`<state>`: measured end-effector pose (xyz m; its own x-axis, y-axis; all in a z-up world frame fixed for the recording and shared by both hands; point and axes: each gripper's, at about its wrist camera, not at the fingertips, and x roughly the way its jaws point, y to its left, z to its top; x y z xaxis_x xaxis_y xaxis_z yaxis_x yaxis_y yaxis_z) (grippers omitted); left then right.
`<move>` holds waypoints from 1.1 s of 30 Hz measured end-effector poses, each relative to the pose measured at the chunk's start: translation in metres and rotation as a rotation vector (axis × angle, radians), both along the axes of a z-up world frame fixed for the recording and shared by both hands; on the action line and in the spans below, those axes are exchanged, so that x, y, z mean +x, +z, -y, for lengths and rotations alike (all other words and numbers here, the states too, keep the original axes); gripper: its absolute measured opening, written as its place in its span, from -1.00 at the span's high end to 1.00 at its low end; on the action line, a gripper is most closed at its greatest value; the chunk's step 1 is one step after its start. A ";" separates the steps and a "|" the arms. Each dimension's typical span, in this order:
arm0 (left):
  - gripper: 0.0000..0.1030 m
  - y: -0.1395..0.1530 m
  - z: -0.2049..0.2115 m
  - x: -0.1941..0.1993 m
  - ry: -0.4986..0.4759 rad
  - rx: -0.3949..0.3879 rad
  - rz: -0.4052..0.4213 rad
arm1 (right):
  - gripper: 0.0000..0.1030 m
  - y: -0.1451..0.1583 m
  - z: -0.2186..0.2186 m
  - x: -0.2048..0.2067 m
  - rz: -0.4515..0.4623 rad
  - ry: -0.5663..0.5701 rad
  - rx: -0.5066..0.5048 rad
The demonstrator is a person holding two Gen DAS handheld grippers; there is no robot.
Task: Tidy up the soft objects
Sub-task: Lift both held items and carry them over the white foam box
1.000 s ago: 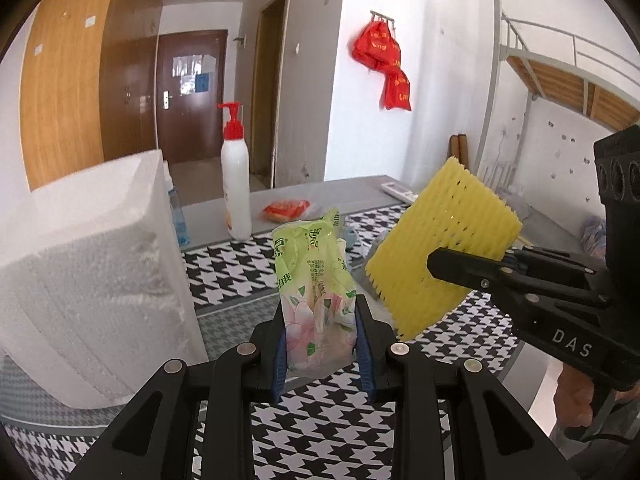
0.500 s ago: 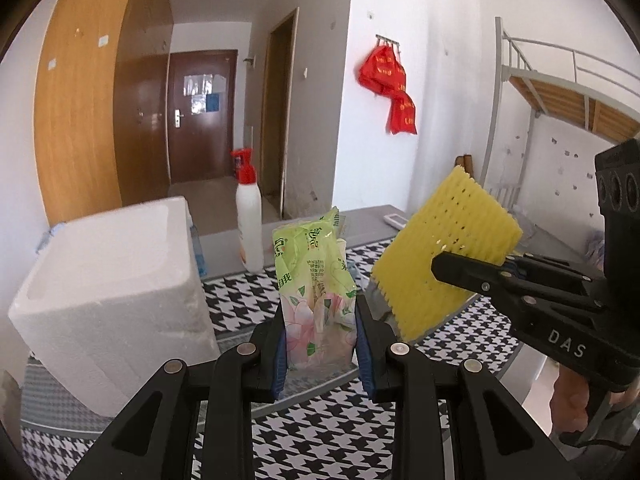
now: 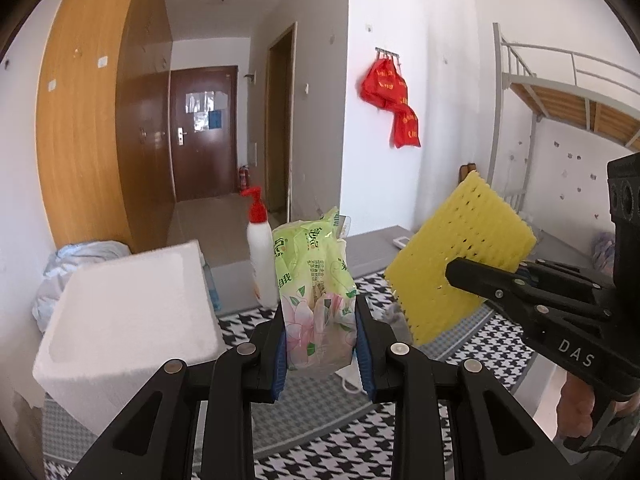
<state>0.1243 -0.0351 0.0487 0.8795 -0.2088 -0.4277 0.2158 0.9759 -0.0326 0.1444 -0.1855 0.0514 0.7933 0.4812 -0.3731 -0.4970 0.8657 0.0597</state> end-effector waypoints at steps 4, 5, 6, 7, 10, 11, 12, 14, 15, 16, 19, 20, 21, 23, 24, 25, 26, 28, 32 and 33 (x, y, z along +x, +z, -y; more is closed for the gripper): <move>0.41 0.002 -0.005 0.003 0.009 0.009 0.015 | 0.77 0.006 -0.004 0.003 0.015 0.003 -0.002; 0.41 0.003 -0.005 0.003 0.012 0.009 0.018 | 0.77 0.007 -0.004 0.004 0.017 0.004 -0.002; 0.41 0.004 -0.006 0.004 0.016 0.009 0.020 | 0.77 0.008 -0.005 0.004 0.021 0.005 -0.003; 0.41 0.005 -0.008 0.005 0.020 0.007 0.024 | 0.77 0.009 -0.006 0.005 0.023 0.007 -0.003; 0.41 0.007 -0.010 0.005 0.037 0.015 0.035 | 0.77 0.013 -0.011 0.006 0.034 0.014 -0.011; 0.41 0.007 -0.011 0.005 0.043 0.017 0.038 | 0.77 0.014 -0.013 0.007 0.038 0.019 -0.013; 0.41 0.008 -0.013 0.004 0.049 0.017 0.041 | 0.77 0.015 -0.014 0.007 0.040 0.022 -0.014; 0.41 0.010 -0.016 0.004 0.060 0.020 0.049 | 0.77 0.018 -0.018 0.009 0.044 0.029 -0.016; 0.41 0.012 -0.019 0.004 0.068 0.025 0.055 | 0.77 0.019 -0.020 0.011 0.044 0.033 -0.017; 0.41 0.014 -0.021 0.004 0.076 0.029 0.060 | 0.77 0.019 -0.022 0.012 0.045 0.036 -0.017; 0.41 0.018 -0.029 0.003 0.106 0.031 0.071 | 0.77 0.022 -0.028 0.013 0.054 0.052 -0.023; 0.41 0.019 -0.031 0.003 0.113 0.030 0.072 | 0.77 0.023 -0.030 0.014 0.057 0.058 -0.024; 0.41 0.019 -0.033 0.002 0.123 0.029 0.074 | 0.77 0.023 -0.031 0.014 0.060 0.063 -0.023; 0.41 0.020 -0.037 0.001 0.134 0.024 0.082 | 0.77 0.024 -0.034 0.015 0.064 0.074 -0.021; 0.41 0.021 -0.039 0.000 0.136 0.023 0.086 | 0.77 0.025 -0.035 0.017 0.064 0.079 -0.020; 0.41 0.022 -0.041 0.000 0.143 0.022 0.089 | 0.77 0.025 -0.037 0.017 0.065 0.083 -0.021; 0.41 0.023 -0.041 0.001 0.148 0.022 0.090 | 0.77 0.024 -0.039 0.018 0.064 0.088 -0.022; 0.41 0.024 -0.044 0.002 0.158 0.020 0.091 | 0.77 0.024 -0.042 0.018 0.063 0.099 -0.021; 0.41 0.027 -0.049 0.004 0.177 0.026 0.096 | 0.77 0.023 -0.049 0.019 0.063 0.122 -0.021; 0.41 0.026 -0.050 0.005 0.185 0.029 0.096 | 0.77 0.023 -0.050 0.020 0.061 0.125 -0.020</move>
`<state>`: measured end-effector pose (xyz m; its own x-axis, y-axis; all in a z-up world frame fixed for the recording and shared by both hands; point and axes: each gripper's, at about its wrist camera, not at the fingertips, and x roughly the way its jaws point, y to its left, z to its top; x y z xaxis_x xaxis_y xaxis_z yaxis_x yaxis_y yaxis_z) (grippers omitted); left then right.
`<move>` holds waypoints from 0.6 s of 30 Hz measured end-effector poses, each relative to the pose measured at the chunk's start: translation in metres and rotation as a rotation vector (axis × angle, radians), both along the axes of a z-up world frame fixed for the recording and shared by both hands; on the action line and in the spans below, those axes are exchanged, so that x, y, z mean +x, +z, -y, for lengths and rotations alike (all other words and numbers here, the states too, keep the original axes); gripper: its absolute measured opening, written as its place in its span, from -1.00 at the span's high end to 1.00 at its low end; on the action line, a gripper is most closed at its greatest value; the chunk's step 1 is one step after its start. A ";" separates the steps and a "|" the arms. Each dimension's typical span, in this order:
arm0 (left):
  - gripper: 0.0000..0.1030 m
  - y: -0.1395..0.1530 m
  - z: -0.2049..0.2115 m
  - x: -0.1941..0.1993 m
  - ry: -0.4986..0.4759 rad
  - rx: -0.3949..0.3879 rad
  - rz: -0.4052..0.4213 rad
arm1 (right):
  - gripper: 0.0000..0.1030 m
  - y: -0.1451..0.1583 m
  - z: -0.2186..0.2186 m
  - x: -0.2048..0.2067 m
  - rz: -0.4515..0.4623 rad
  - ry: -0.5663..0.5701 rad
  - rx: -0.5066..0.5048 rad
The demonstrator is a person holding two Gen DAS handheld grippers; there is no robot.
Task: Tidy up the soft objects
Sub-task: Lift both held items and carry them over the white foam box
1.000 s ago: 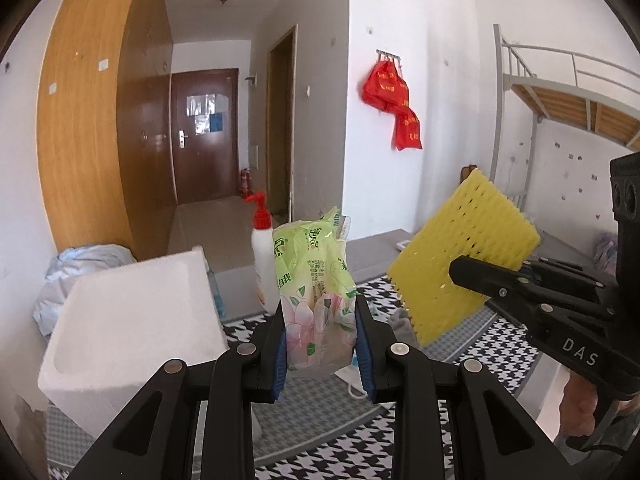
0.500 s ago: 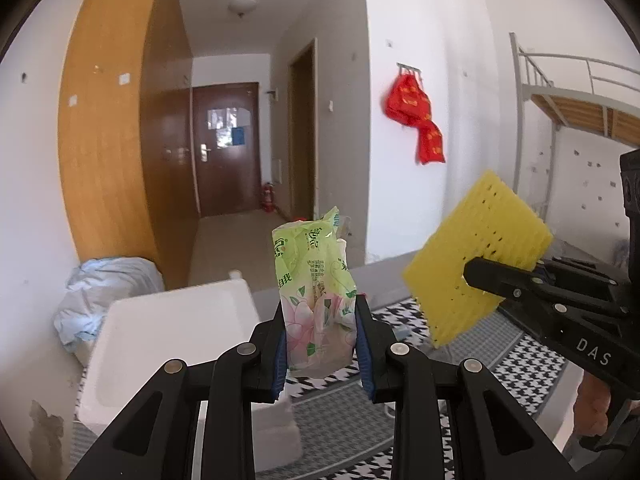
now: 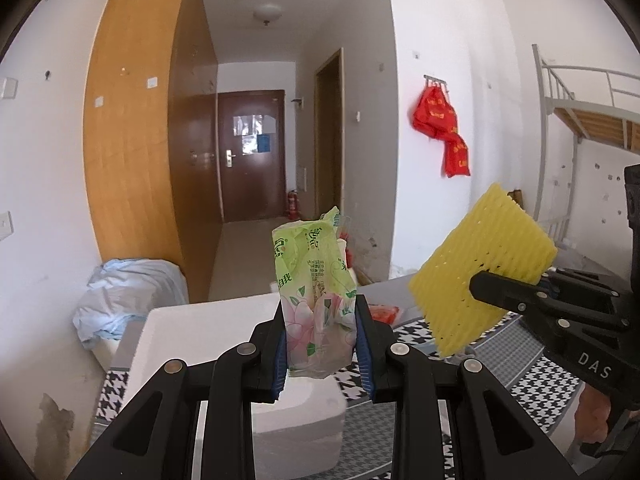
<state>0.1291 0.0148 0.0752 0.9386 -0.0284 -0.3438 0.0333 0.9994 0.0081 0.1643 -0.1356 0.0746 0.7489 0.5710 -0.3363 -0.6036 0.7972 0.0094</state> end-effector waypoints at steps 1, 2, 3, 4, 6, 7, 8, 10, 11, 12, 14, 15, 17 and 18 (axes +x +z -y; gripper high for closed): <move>0.41 0.001 -0.002 0.000 0.007 0.001 0.000 | 0.77 0.000 -0.002 0.001 -0.003 0.005 0.000; 0.41 0.000 -0.005 0.000 0.020 -0.001 -0.001 | 0.77 0.000 -0.004 0.001 -0.003 0.010 0.000; 0.41 0.000 -0.008 0.000 0.029 -0.003 -0.002 | 0.78 0.000 -0.006 0.001 -0.003 0.016 -0.001; 0.41 0.000 -0.010 0.000 0.040 -0.005 -0.005 | 0.78 0.000 -0.007 0.001 -0.003 0.021 -0.001; 0.41 0.001 -0.016 0.001 0.061 -0.008 -0.009 | 0.77 0.000 -0.009 0.002 -0.006 0.033 0.000; 0.41 0.000 -0.020 0.001 0.075 -0.008 -0.012 | 0.77 0.000 -0.011 0.002 -0.007 0.039 0.000; 0.41 0.000 -0.022 0.002 0.085 -0.009 -0.015 | 0.77 0.000 -0.013 0.002 -0.008 0.045 -0.001; 0.41 0.000 -0.026 0.003 0.105 -0.008 -0.019 | 0.78 0.000 -0.018 0.003 -0.010 0.056 -0.003; 0.41 0.000 -0.028 0.003 0.113 -0.009 -0.020 | 0.78 0.000 -0.020 0.003 -0.011 0.062 -0.004; 0.41 0.000 -0.030 0.004 0.119 -0.009 -0.021 | 0.78 0.000 -0.023 0.003 -0.014 0.067 -0.006; 0.41 0.000 -0.031 0.007 0.133 -0.008 -0.027 | 0.78 -0.001 -0.027 0.004 -0.018 0.078 -0.008; 0.41 -0.001 -0.033 0.007 0.139 -0.008 -0.030 | 0.77 -0.002 -0.029 0.004 -0.020 0.083 -0.010; 0.41 -0.002 -0.036 0.007 0.147 -0.008 -0.035 | 0.77 -0.002 -0.034 0.005 -0.023 0.092 -0.014; 0.41 -0.003 -0.037 0.008 0.154 -0.005 -0.040 | 0.78 -0.002 -0.035 0.005 -0.022 0.096 -0.015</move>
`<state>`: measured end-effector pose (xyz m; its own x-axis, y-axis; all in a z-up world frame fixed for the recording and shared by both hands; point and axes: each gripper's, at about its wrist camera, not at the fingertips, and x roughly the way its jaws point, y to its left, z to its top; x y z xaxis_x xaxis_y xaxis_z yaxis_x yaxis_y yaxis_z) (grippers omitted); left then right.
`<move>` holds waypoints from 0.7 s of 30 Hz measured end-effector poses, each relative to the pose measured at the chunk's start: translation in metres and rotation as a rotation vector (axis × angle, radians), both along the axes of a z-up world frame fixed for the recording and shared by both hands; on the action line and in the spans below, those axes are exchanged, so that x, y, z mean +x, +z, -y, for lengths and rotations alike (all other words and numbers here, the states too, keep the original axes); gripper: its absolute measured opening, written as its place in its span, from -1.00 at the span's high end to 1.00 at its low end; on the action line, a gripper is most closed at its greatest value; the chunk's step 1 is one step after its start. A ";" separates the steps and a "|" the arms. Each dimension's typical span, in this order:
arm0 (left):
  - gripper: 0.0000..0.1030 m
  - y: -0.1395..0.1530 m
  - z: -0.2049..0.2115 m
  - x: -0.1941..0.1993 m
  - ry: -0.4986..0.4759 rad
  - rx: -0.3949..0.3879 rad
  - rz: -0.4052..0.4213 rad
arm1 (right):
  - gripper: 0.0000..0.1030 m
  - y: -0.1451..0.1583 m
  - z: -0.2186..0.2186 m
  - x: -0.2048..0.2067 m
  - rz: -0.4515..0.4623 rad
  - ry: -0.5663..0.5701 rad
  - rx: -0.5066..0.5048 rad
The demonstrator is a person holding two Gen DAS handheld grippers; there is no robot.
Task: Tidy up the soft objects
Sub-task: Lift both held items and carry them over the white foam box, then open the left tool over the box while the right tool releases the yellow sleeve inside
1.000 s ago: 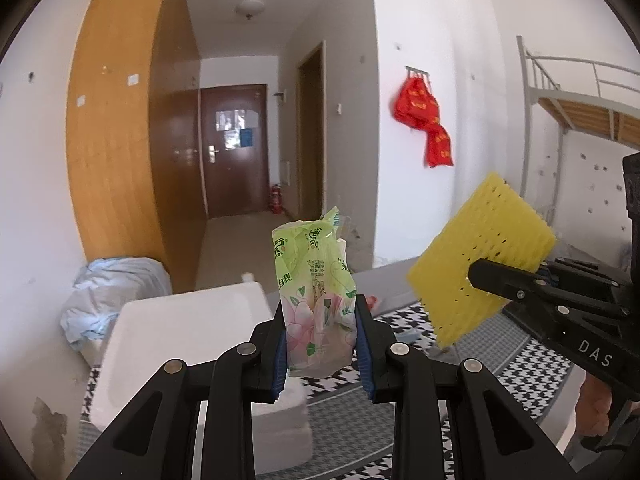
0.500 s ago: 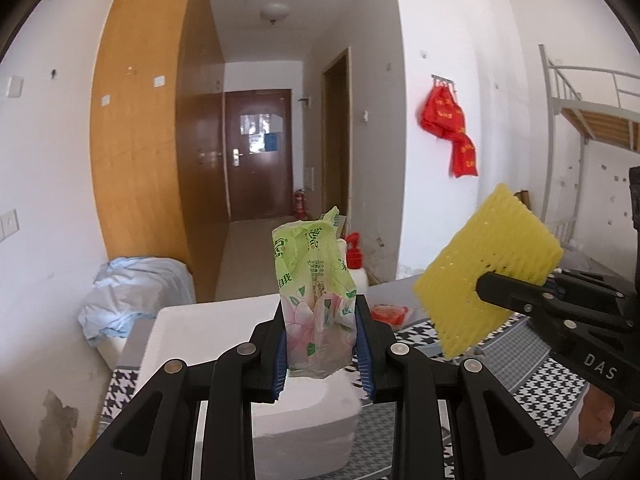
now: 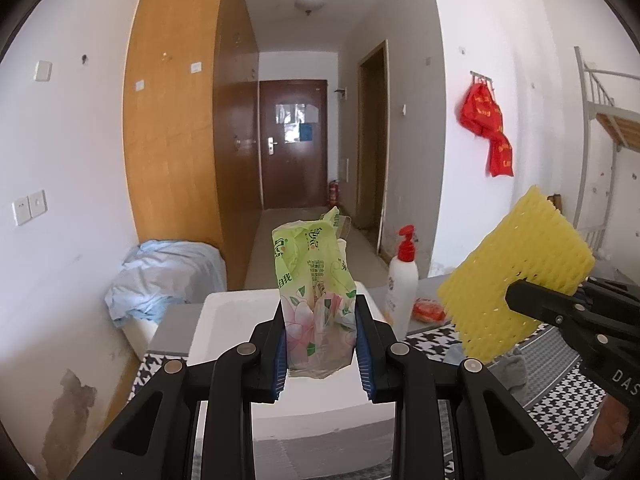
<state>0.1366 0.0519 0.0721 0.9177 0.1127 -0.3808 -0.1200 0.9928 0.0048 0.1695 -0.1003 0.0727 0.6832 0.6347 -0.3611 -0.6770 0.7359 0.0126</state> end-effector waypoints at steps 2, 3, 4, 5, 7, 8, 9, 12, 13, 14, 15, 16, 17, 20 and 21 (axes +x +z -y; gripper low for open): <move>0.41 -0.001 -0.003 0.001 0.010 0.000 -0.007 | 0.78 0.000 -0.003 0.000 -0.002 0.008 0.000; 0.41 -0.002 -0.005 0.002 0.016 -0.003 -0.012 | 0.78 0.000 -0.004 0.000 -0.005 0.011 0.000; 0.41 -0.002 -0.006 0.004 0.024 -0.009 -0.019 | 0.78 -0.001 -0.006 0.001 -0.009 0.014 -0.002; 0.41 -0.003 -0.008 0.005 0.028 -0.013 -0.024 | 0.78 -0.002 -0.005 0.000 -0.009 0.016 -0.003; 0.41 -0.005 -0.012 0.007 0.038 -0.012 -0.036 | 0.78 -0.002 -0.008 0.000 -0.009 0.021 -0.009; 0.41 -0.006 -0.012 0.008 0.042 -0.011 -0.041 | 0.78 -0.002 -0.009 0.001 -0.010 0.023 -0.011; 0.41 -0.007 -0.013 0.010 0.045 -0.013 -0.049 | 0.78 -0.002 -0.010 0.001 -0.010 0.025 -0.012; 0.41 -0.011 -0.016 0.015 0.048 -0.022 -0.073 | 0.78 -0.004 -0.016 0.003 -0.015 0.029 -0.020; 0.41 -0.012 -0.016 0.017 0.050 -0.022 -0.079 | 0.78 -0.004 -0.017 0.004 -0.016 0.029 -0.022; 0.41 -0.012 -0.017 0.019 0.051 -0.020 -0.084 | 0.78 -0.005 -0.019 0.005 -0.017 0.030 -0.027; 0.41 -0.013 -0.017 0.020 0.052 -0.019 -0.089 | 0.78 -0.005 -0.019 0.006 -0.018 0.030 -0.030; 0.41 -0.014 -0.018 0.023 0.054 -0.021 -0.096 | 0.78 -0.005 -0.020 0.007 -0.019 0.030 -0.030; 0.41 -0.016 -0.020 0.024 0.055 -0.023 -0.101 | 0.78 -0.006 -0.020 0.007 -0.020 0.030 -0.031; 0.41 -0.018 -0.023 0.031 0.052 -0.029 -0.118 | 0.78 -0.006 -0.023 0.010 -0.024 0.025 -0.036; 0.41 -0.020 -0.024 0.033 0.053 -0.030 -0.123 | 0.78 -0.007 -0.024 0.010 -0.026 0.023 -0.036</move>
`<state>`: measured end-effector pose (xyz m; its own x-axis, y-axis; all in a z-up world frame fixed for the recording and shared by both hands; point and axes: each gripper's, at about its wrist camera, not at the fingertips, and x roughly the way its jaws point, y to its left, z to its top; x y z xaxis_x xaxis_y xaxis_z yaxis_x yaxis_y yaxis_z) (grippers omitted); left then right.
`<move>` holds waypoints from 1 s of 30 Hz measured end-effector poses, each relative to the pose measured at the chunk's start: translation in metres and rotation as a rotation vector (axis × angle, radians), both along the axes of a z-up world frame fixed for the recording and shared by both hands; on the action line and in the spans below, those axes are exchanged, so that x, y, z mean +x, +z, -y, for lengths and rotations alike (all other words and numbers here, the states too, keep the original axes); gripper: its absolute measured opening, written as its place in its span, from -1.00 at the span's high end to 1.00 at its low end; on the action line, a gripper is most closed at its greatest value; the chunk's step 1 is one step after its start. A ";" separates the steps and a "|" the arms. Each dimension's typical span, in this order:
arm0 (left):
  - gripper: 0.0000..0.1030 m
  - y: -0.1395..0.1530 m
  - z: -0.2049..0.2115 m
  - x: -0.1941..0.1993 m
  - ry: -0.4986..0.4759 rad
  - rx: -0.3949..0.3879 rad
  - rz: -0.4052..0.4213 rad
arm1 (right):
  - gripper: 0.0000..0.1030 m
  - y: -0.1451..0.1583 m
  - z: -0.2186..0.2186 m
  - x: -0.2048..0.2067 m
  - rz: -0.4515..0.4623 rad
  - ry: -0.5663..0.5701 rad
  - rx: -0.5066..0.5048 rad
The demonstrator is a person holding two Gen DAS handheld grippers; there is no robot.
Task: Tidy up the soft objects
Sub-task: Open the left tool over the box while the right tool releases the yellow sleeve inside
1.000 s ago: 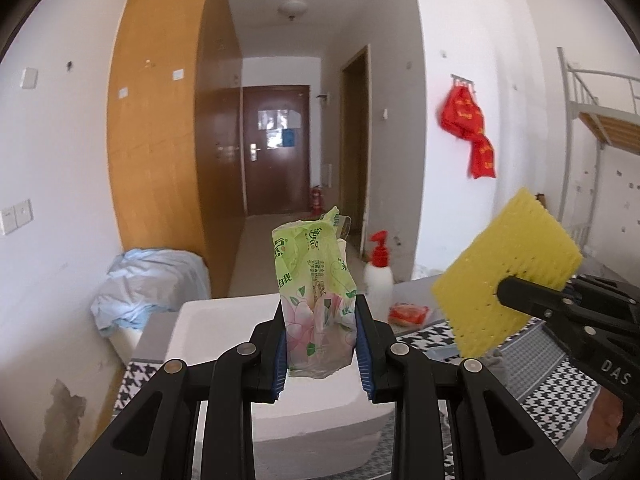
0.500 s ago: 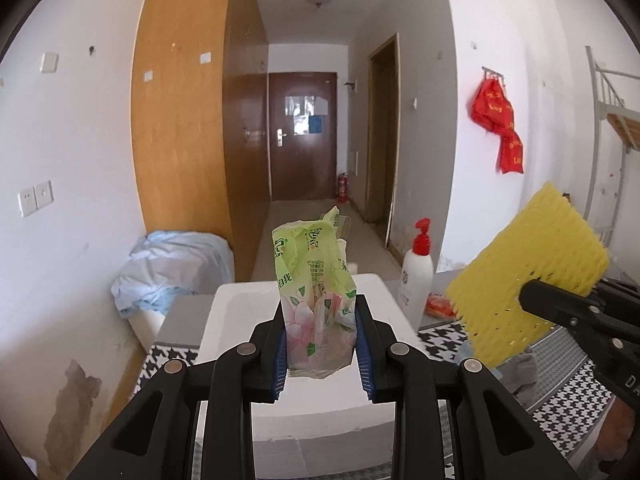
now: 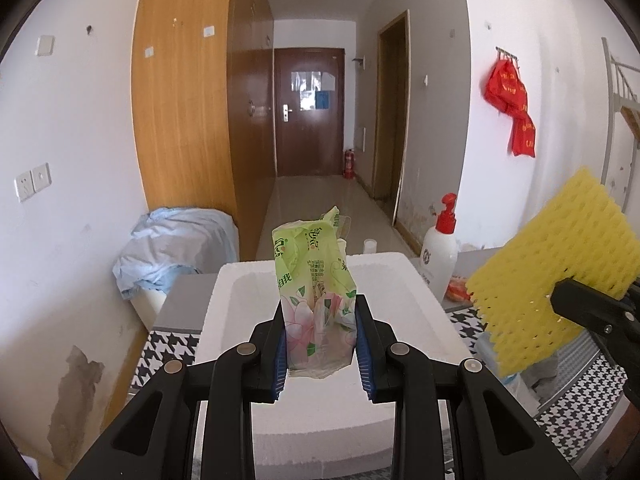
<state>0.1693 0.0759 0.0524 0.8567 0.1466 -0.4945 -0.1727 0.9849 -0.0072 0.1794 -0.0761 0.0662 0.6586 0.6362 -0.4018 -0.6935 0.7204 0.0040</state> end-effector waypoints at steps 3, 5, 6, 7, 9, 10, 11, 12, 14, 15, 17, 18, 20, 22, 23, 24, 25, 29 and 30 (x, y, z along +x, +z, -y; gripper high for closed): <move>0.39 -0.004 -0.004 0.005 0.008 -0.012 -0.018 | 0.78 -0.001 -0.003 0.002 -0.005 -0.005 -0.004; 0.32 -0.006 -0.005 0.008 0.006 -0.014 -0.029 | 0.78 -0.001 -0.003 0.003 -0.007 -0.007 -0.008; 0.22 -0.008 -0.006 0.009 0.006 -0.012 -0.036 | 0.78 -0.001 -0.004 0.004 -0.009 -0.009 -0.010; 0.03 -0.010 -0.006 0.009 0.007 -0.014 -0.041 | 0.78 -0.001 -0.006 0.004 -0.010 -0.011 -0.012; -0.29 -0.011 -0.009 0.007 0.007 -0.028 -0.037 | 0.78 -0.001 -0.007 0.005 -0.011 -0.016 -0.016; -0.44 -0.010 -0.009 0.006 0.013 -0.024 -0.030 | 0.78 -0.001 -0.008 0.005 -0.011 -0.017 -0.017; -0.50 -0.010 -0.009 0.004 0.019 -0.019 -0.023 | 0.78 -0.001 -0.008 0.005 -0.011 -0.019 -0.016; -0.59 -0.009 -0.009 0.002 0.026 -0.012 -0.013 | 0.78 -0.001 -0.009 0.005 -0.012 -0.020 -0.017; -0.73 -0.007 -0.009 -0.002 0.029 -0.004 0.004 | 0.78 -0.001 -0.010 0.005 -0.012 -0.024 -0.020; -0.84 -0.006 -0.009 -0.004 0.033 -0.002 0.014 | 0.78 -0.001 -0.010 0.005 -0.013 -0.025 -0.020; -0.93 -0.002 -0.010 -0.010 0.037 0.005 0.048 | 0.78 0.000 -0.011 0.005 -0.012 -0.026 -0.021; -0.96 0.000 -0.010 -0.013 0.038 0.010 0.064 | 0.77 0.000 -0.012 0.005 -0.010 -0.026 -0.022; -0.98 0.004 -0.012 -0.021 0.029 0.016 0.097 | 0.77 0.000 -0.014 0.005 -0.005 -0.025 -0.022; -0.98 0.006 -0.015 -0.025 0.027 0.014 0.106 | 0.77 -0.002 -0.016 0.006 -0.008 -0.022 -0.023; -0.98 0.007 -0.017 -0.027 0.030 0.013 0.110 | 0.77 -0.002 -0.017 0.007 -0.013 -0.020 -0.023; -0.98 0.008 -0.020 -0.028 0.037 0.012 0.116 | 0.77 -0.002 -0.017 0.007 -0.013 -0.019 -0.023; -0.98 0.009 -0.022 -0.030 0.045 0.010 0.121 | 0.77 -0.002 -0.018 0.006 -0.010 -0.019 -0.024; -0.98 0.011 -0.031 -0.037 0.071 0.016 0.133 | 0.77 0.000 -0.023 0.004 -0.001 -0.015 -0.023; -0.98 0.012 -0.034 -0.038 0.075 0.020 0.138 | 0.77 0.001 -0.025 0.004 0.002 -0.017 -0.021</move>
<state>0.1309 0.1097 0.0641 0.9027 0.2210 -0.3693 -0.2443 0.9696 -0.0167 0.1832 -0.0511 0.0676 0.6698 0.6167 -0.4136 -0.6814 0.7318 -0.0125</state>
